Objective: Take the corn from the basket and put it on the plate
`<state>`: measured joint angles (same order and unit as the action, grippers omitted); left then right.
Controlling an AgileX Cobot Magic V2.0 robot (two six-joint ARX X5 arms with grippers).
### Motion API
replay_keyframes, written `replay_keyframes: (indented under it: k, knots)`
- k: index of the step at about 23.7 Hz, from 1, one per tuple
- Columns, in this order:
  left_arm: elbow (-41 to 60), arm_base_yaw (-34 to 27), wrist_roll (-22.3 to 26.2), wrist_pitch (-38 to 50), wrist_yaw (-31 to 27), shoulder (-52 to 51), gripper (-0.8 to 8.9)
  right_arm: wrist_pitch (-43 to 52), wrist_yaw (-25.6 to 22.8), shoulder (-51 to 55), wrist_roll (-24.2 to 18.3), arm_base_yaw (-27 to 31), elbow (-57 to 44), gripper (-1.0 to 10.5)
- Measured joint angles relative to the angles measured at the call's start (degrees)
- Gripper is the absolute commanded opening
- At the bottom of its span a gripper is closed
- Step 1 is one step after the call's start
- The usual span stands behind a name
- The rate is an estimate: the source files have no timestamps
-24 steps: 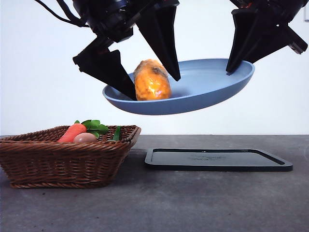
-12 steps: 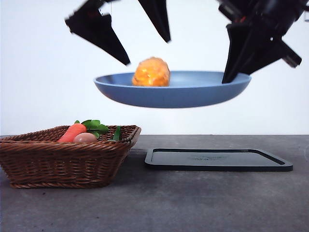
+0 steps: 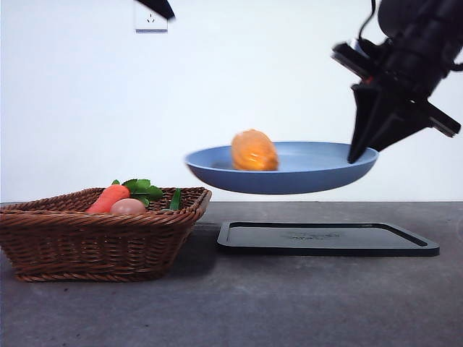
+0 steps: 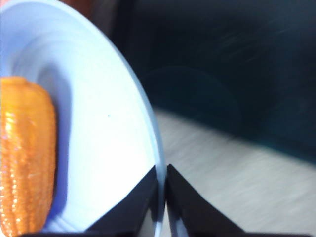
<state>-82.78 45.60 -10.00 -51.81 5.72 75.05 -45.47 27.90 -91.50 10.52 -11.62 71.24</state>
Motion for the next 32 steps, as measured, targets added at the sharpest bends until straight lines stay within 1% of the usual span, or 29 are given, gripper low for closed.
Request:
replay_keyframes:
  k: [5,8,14,24,25,28,31,32]
  knots:
    - [0.0,0.0,0.0,-0.5,0.0,-7.0,4.18,0.7,0.0,-8.8,0.2,6.6,8.2,0.0]
    - [0.0,0.0,-0.3,-0.5,0.0,-10.6,4.18,0.7,0.0,-14.9,0.2,9.0,12.4,0.0]
    - [0.0,0.0,-1.4,-0.5,0.0,-13.9,4.17,4.4,2.1,-23.1,0.5,10.6,14.0,0.0]
    - [0.0,0.0,-2.2,-0.7,0.0,-14.0,4.17,4.6,1.9,-25.2,0.5,11.0,14.0,0.0]
    - [0.0,0.0,-2.4,-0.8,0.0,-14.0,4.17,4.2,1.9,-25.4,0.5,11.0,14.0,0.2]
    - [0.0,0.0,-2.6,-1.5,0.0,-14.0,4.17,3.7,1.9,-25.4,0.4,10.8,14.0,2.1]
    - [0.0,0.0,-2.6,-1.6,0.0,-14.0,4.17,1.8,1.7,-24.7,0.2,11.0,14.0,2.2]
    - [0.0,0.0,-2.6,-1.7,0.0,-14.0,4.17,0.8,0.8,-23.9,0.2,11.4,14.0,2.2]
